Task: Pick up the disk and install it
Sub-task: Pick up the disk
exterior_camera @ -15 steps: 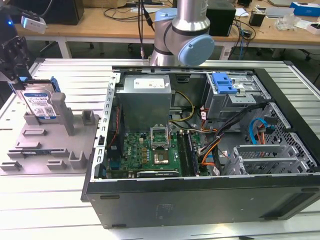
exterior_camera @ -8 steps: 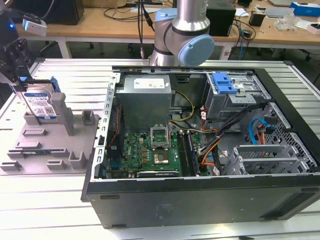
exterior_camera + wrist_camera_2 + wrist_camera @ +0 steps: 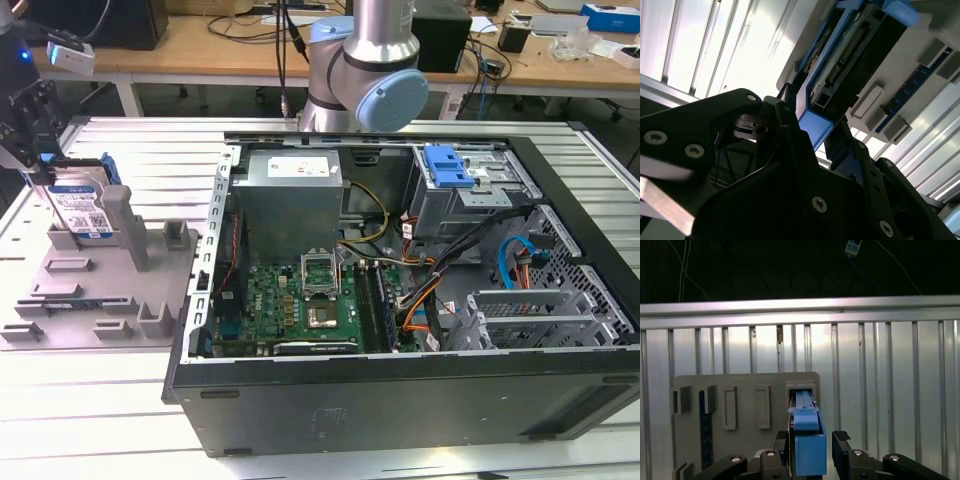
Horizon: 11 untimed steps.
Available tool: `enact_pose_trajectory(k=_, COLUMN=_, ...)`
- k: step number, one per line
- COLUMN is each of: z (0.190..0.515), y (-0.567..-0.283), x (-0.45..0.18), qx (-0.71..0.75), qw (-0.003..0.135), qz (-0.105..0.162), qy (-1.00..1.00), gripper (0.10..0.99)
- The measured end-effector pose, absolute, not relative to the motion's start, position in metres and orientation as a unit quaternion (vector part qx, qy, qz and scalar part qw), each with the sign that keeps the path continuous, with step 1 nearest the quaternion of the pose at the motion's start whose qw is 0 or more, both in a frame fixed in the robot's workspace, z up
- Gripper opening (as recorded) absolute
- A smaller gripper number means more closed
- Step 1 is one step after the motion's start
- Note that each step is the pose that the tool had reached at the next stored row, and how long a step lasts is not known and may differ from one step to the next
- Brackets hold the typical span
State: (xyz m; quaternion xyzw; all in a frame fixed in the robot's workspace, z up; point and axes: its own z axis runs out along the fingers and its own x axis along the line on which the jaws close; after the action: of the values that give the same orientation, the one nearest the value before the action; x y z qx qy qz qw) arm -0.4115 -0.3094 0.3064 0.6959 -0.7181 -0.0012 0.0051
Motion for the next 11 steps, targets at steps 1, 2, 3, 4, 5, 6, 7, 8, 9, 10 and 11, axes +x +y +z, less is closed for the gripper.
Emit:
enact_pose_trajectory(k=1, z=0.3063, y=-0.3094, x=-0.4116, qx=0.696, qw=0.005, qz=-0.001, qy=-0.718, gripper=0.482)
enact_pose_trajectory(k=2, z=0.306, y=-0.3095, x=-0.4117, qx=0.696, qw=0.005, qz=-0.001, qy=-0.718, gripper=0.482)
enact_pose_trajectory(k=3, z=0.3058, y=-0.3097, x=-0.4118, qx=0.696, qw=0.005, qz=-0.001, qy=-0.718, gripper=0.482)
enact_pose_trajectory(k=4, z=0.3057, y=-0.31, x=-0.4118, qx=0.696, qw=0.005, qz=-0.001, qy=-0.718, gripper=0.482)
enact_pose_trajectory(k=5, z=0.3056, y=-0.3101, x=-0.4118, qx=0.696, qw=0.005, qz=-0.001, qy=-0.718, gripper=0.482)
enact_pose_trajectory(k=6, z=0.3054, y=-0.3103, x=-0.4118, qx=0.696, qw=0.005, qz=-0.001, qy=-0.718, gripper=0.482)
enact_pose_trajectory(k=7, z=0.3054, y=-0.3104, x=-0.4118, qx=0.696, qw=0.005, qz=-0.001, qy=-0.718, gripper=0.482)
enact_pose_trajectory(k=8, z=0.3053, y=-0.3105, x=-0.4119, qx=0.696, qw=0.005, qz=-0.001, qy=-0.718, gripper=0.482)
enact_pose_trajectory(k=9, z=0.3051, y=-0.3105, x=-0.4119, qx=0.696, qw=0.005, qz=-0.001, qy=-0.718, gripper=0.482)
enact_pose_trajectory(k=10, z=0.3049, y=-0.3105, x=-0.4119, qx=0.696, qw=0.005, qz=-0.001, qy=-0.718, gripper=0.482)
enact_pose_trajectory(k=11, z=0.3045, y=-0.3105, x=-0.4118, qx=0.696, qw=0.005, qz=-0.001, qy=-0.718, gripper=0.482)
